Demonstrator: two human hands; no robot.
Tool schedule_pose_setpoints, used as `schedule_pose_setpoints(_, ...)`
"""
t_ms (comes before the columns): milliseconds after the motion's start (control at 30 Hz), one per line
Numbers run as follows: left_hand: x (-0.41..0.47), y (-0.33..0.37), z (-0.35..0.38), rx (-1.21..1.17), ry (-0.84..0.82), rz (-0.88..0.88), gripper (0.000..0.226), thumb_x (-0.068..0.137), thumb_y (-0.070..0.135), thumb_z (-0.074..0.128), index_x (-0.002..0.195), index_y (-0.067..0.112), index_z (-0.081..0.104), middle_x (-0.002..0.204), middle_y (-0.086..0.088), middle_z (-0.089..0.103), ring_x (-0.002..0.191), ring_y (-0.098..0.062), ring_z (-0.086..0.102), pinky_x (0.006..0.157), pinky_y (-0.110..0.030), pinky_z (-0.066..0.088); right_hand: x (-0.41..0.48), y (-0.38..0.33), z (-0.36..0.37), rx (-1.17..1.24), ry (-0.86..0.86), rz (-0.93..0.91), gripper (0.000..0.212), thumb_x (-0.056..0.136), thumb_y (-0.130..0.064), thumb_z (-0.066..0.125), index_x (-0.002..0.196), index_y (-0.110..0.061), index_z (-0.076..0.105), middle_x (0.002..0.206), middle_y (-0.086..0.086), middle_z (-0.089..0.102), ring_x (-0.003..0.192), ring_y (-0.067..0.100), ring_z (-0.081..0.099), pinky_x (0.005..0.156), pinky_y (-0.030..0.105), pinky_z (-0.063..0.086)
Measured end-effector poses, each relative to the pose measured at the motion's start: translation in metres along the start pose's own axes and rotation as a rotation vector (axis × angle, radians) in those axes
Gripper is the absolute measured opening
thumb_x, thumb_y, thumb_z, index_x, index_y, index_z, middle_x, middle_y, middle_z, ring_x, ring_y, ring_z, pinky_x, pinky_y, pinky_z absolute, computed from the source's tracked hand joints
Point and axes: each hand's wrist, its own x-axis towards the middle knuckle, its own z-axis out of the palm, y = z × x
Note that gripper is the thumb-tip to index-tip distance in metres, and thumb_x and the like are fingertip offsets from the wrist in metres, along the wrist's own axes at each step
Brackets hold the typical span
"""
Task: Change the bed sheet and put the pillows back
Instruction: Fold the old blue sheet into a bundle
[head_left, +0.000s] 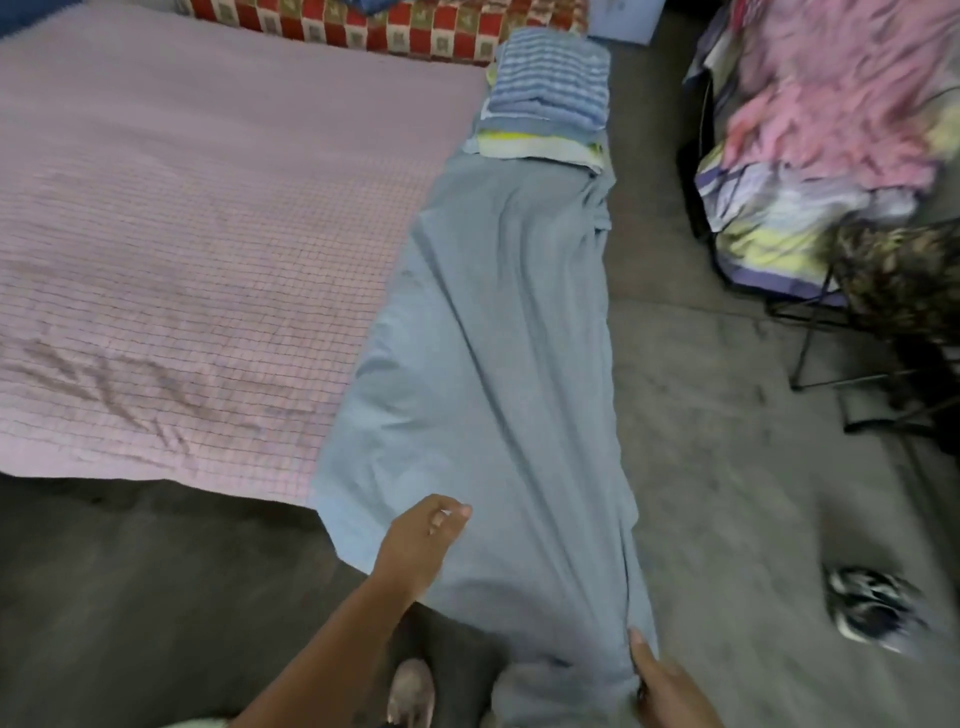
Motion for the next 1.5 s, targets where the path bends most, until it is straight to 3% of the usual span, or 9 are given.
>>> schedule_pose_setpoints(100, 0.000, -0.006, 0.009, 0.060, -0.019, -0.033, 0.018, 0.092, 0.048, 0.057, 0.092, 0.031, 0.064, 0.091, 0.007, 0.068, 0.088, -0.009, 0.063, 0.074, -0.021, 0.044, 0.030, 0.070, -0.013, -0.199, 0.031, 0.047, 0.066, 0.071, -0.069, 0.068, 0.131, -0.052, 0.046, 0.151, 0.007, 0.033, 0.134, 0.010, 0.028, 0.102, 0.001, 0.019)
schedule_pose_setpoints(167, 0.003, -0.012, 0.009, 0.095, -0.022, -0.056, 0.016, 0.093, 0.046, 0.058, 0.091, 0.031, 0.063, 0.091, 0.007, 0.067, 0.088, -0.009, 0.062, 0.073, -0.019, 0.043, 0.033, 0.086, -0.018, -0.135, 0.031, 0.071, 0.054, 0.084, -0.046, 0.067, 0.134, -0.028, 0.055, 0.144, 0.010, 0.040, 0.132, 0.017, 0.035, 0.104, 0.007, 0.028)
schedule_pose_setpoints(233, 0.007, -0.020, 0.007, 0.118, -0.026, -0.070, 0.016, 0.093, 0.046, 0.057, 0.091, 0.030, 0.062, 0.092, 0.006, 0.067, 0.090, -0.012, 0.062, 0.074, -0.021, 0.043, 0.013, 0.053, -0.006, 0.031, -0.005, 0.193, 0.037, 0.093, -0.029, 0.057, 0.121, -0.004, 0.057, 0.123, 0.017, 0.058, 0.112, 0.029, 0.056, 0.094, 0.032, 0.047)
schedule_pose_setpoints(567, 0.028, -0.053, -0.014, 0.256, 0.012, -0.138, 0.033, 0.095, 0.048, 0.053, 0.109, 0.019, 0.060, 0.108, 0.003, 0.062, 0.100, -0.018, 0.058, 0.091, -0.032, 0.042, 0.050, 0.013, -0.005, -0.024, -0.011, 0.104, 0.027, 0.097, -0.035, 0.052, 0.118, -0.019, 0.054, 0.127, 0.003, 0.054, 0.114, 0.017, 0.047, 0.092, 0.032, 0.033)
schedule_pose_setpoints(900, 0.110, -0.099, -0.062, 0.352, 0.319, -0.253, 0.078, 0.083, 0.059, 0.063, 0.143, 0.014, 0.041, 0.148, -0.014, 0.038, 0.132, -0.038, 0.041, 0.109, -0.056, 0.035, 0.156, -0.054, 0.030, -0.031, 0.085, -0.143, 0.094, 0.082, -0.032, 0.074, 0.152, -0.018, 0.014, 0.146, 0.001, 0.033, 0.136, 0.022, 0.035, 0.100, 0.031, 0.035)
schedule_pose_setpoints(1100, 0.163, -0.129, -0.083, 0.265, 0.387, -0.113, 0.077, 0.064, 0.078, 0.062, 0.107, 0.015, 0.052, 0.103, -0.008, 0.061, 0.094, -0.036, 0.061, 0.082, -0.056, 0.054, 0.237, -0.052, 0.009, 0.174, -0.006, -0.108, 0.146, 0.046, -0.073, 0.079, 0.153, -0.026, -0.009, 0.161, 0.001, 0.011, 0.142, 0.023, 0.030, 0.104, 0.041, 0.038)
schedule_pose_setpoints(1233, 0.188, -0.156, -0.101, 0.336, 0.535, -0.178, 0.085, 0.055, 0.093, 0.055, 0.102, 0.022, 0.058, 0.097, -0.009, 0.062, 0.087, -0.039, 0.063, 0.077, -0.057, 0.054, 0.277, -0.018, -0.012, 0.260, -0.109, -0.085, 0.121, 0.059, -0.075, 0.072, 0.154, -0.024, 0.016, 0.154, 0.005, 0.036, 0.134, 0.022, 0.044, 0.093, 0.036, 0.050)
schedule_pose_setpoints(1300, 0.192, -0.167, -0.108, 0.267, 0.542, -0.173, 0.088, 0.057, 0.090, 0.059, 0.110, 0.020, 0.063, 0.098, -0.004, 0.068, 0.084, -0.036, 0.067, 0.077, -0.054, 0.056, 0.281, -0.003, -0.016, 0.205, -0.222, -0.073, 0.101, 0.065, -0.078, 0.065, 0.147, -0.025, 0.037, 0.144, 0.003, 0.050, 0.131, 0.023, 0.048, 0.104, 0.045, 0.044)
schedule_pose_setpoints(1500, 0.172, -0.183, -0.126, -0.143, 0.172, -0.253, 0.072, 0.077, 0.071, 0.062, 0.121, 0.015, 0.062, 0.119, -0.006, 0.068, 0.111, -0.035, 0.062, 0.100, -0.055, 0.043, 0.244, 0.025, -0.001, 0.377, -0.418, -0.001, 0.063, 0.079, -0.064, 0.052, 0.125, -0.023, 0.065, 0.132, 0.007, 0.061, 0.125, 0.025, 0.054, 0.096, 0.037, 0.051)
